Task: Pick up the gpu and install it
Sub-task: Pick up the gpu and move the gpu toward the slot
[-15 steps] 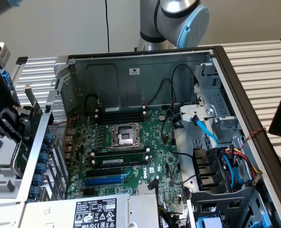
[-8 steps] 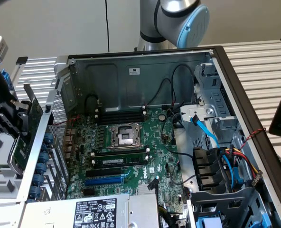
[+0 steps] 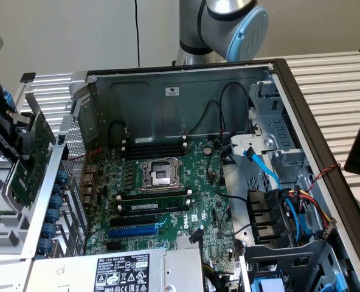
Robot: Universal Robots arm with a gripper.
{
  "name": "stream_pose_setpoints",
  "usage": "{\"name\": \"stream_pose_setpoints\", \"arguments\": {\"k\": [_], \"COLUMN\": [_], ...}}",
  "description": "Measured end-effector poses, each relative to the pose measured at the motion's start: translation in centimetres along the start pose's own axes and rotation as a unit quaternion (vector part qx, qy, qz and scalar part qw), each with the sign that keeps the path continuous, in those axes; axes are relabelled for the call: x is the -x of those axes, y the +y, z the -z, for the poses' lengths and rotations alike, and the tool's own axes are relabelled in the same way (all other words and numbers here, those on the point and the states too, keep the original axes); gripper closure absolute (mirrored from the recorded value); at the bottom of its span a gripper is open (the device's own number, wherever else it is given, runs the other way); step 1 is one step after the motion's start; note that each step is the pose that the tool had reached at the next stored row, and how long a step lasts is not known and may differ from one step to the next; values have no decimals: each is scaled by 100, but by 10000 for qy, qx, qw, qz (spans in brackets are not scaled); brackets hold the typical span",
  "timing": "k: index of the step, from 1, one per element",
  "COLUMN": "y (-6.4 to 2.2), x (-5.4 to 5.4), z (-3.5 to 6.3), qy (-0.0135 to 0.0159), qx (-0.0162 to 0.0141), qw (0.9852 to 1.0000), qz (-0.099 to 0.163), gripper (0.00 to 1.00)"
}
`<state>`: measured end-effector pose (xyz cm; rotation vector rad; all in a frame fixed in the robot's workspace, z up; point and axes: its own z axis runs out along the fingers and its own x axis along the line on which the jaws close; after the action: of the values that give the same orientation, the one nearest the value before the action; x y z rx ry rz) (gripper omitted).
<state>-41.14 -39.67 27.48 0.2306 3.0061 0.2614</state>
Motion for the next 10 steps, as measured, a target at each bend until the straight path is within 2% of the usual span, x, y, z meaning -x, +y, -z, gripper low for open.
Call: {"name": "stream_pose_setpoints", "arguments": {"k": [10], "y": [74], "x": [49], "z": [447], "qy": [14], "qx": [-2], "qw": [10000], "qz": [-2], "gripper": [73]}}
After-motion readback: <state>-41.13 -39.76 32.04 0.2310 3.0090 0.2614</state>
